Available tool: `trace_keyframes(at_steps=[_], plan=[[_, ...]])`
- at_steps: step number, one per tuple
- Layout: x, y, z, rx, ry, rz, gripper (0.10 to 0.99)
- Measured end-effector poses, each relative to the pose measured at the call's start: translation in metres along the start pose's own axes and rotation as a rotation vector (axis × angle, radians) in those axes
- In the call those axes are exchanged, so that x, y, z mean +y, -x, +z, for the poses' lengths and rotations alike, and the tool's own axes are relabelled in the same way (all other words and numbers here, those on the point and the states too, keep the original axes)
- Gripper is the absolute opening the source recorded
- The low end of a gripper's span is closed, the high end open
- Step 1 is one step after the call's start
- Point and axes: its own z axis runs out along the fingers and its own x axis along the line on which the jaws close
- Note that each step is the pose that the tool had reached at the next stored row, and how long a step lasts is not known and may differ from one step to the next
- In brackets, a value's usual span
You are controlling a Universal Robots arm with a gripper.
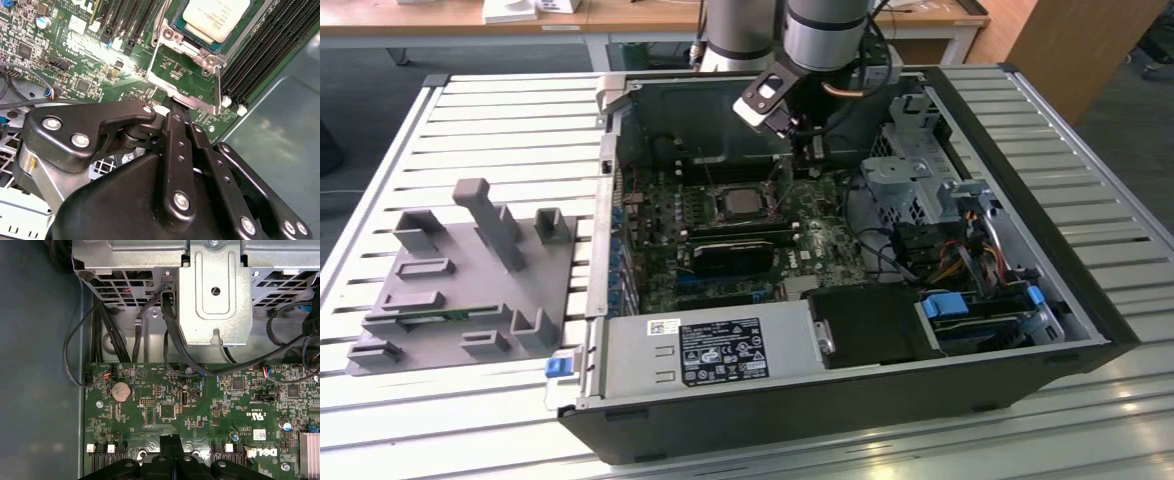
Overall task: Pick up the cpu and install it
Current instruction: 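Close the cpu cover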
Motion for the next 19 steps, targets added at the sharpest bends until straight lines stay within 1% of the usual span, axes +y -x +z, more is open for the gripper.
trace_keyframes(at_steps=[8, 10, 19], plan=[[-0.0017, 0.0000, 0.0000, 0.0000, 0.000, 0.000, 0.106], [-0.0065, 0.0001, -0.0002, 0.0000, 0.000, 0.000, 0.106], [-0.0097, 0.0001, -0.0003, 0.0000, 0.000, 0.000, 0.106]])
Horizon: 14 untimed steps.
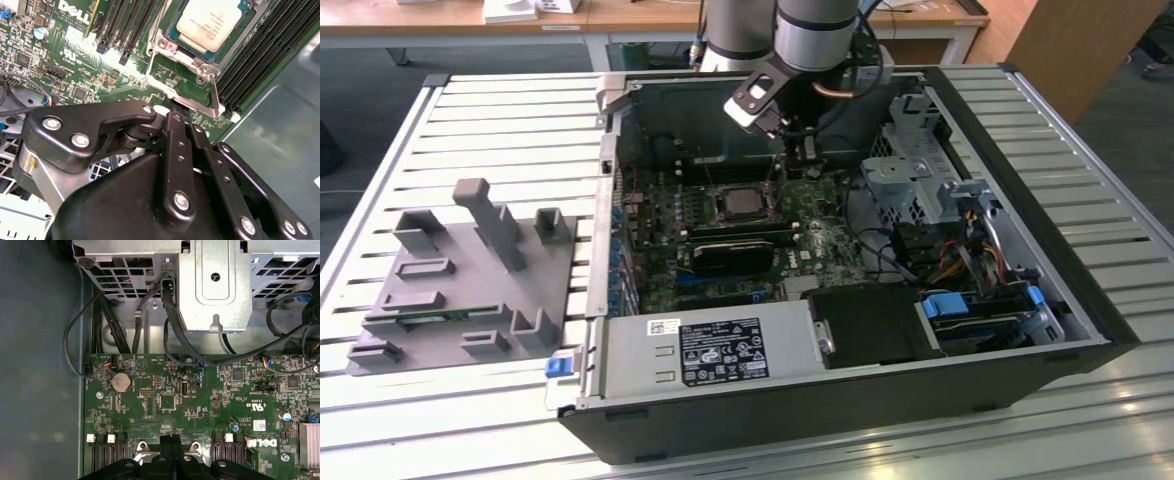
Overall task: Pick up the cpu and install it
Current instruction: 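Close the cpu cover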
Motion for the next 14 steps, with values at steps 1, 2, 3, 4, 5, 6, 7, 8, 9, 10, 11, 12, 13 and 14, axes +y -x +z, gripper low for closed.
trace_keyframes(at_steps=[1, 2, 3, 4, 5, 6, 7, 8, 9, 10, 11, 12, 13, 14], plan=[[-0.0004, 0.0000, 0.0000, 0.0000, 0.000, 0.000, 0.106], [-0.0008, 0.0000, 0.0000, 0.0000, 0.000, 0.000, 0.106], [-0.0013, 0.0000, 0.0000, 0.0000, 0.000, 0.000, 0.106], [-0.0017, 0.0000, 0.0000, 0.0000, 0.000, 0.000, 0.106], [-0.0020, 0.0000, 0.0000, 0.0000, 0.000, 0.000, 0.106], [-0.0023, 0.0000, 0.0000, 0.0000, 0.000, 0.000, 0.106], [-0.0028, 0.0000, -0.0001, 0.0000, 0.000, 0.000, 0.106], [-0.0033, 0.0000, 0.0000, 0.0000, 0.000, 0.000, 0.106], [-0.0037, 0.0000, 0.0000, 0.0000, 0.000, 0.000, 0.106], [-0.0040, 0.0001, -0.0001, 0.0000, 0.000, 0.000, 0.106], [-0.0042, 0.0001, -0.0001, 0.0000, 0.000, 0.000, 0.106], [-0.0043, 0.0001, -0.0001, 0.0000, 0.000, 0.000, 0.106], [-0.0045, 0.0001, -0.0001, 0.0000, 0.000, 0.000, 0.106], [-0.0046, 0.0001, -0.0001, 0.0000, 0.000, 0.000, 0.106]])
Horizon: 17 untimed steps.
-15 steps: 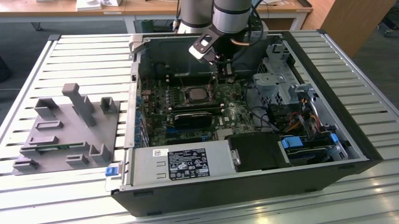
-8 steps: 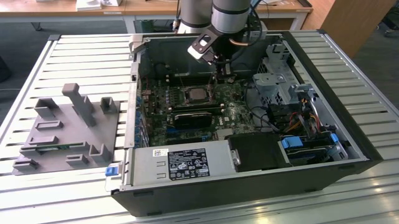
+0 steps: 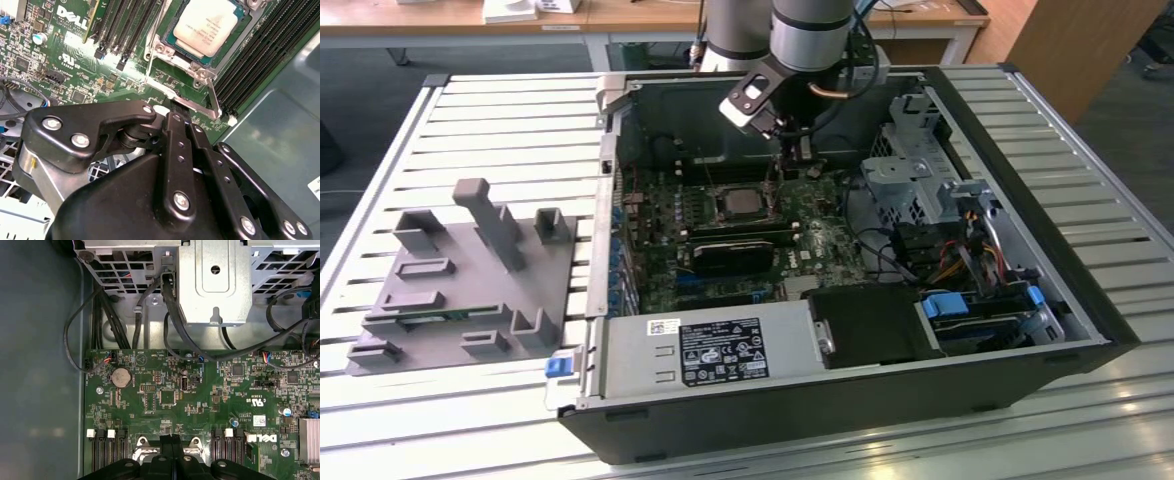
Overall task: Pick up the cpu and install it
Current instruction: 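Close the cpu cover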
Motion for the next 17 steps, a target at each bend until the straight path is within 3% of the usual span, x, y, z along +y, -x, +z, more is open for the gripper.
trace_keyframes(at_steps=[17], plan=[[-0.0035, 0.0001, 0.0009, 0.0000, 0.000, 0.000, 0.106]])
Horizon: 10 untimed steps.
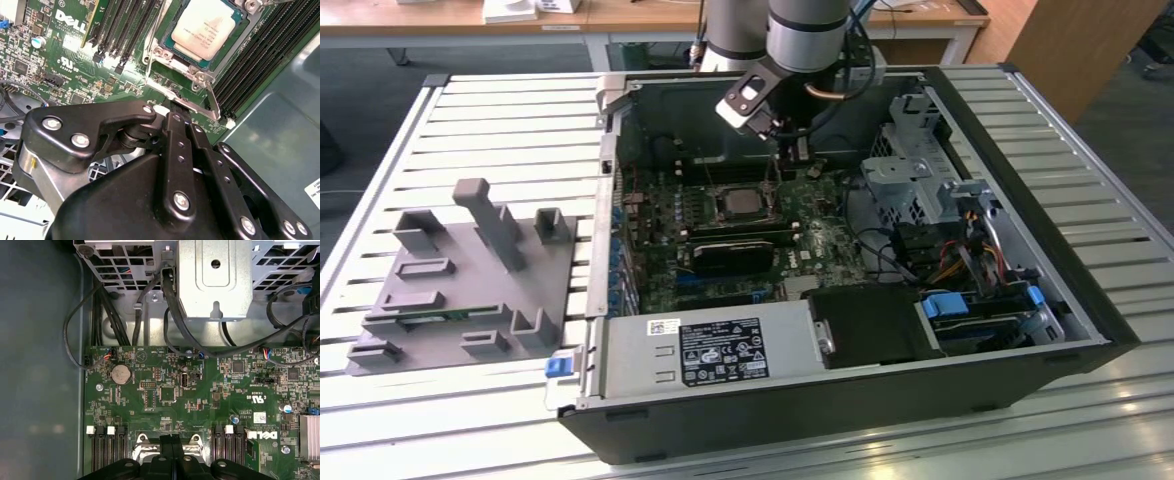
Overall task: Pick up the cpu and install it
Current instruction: 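Close the cpu cover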
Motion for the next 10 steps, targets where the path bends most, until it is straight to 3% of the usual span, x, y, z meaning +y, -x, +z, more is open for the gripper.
trace_keyframes(at_steps=[10], plan=[[-0.0045, 0.0001, 0.0005, 0.0001, 0.000, 0.000, 0.106]])
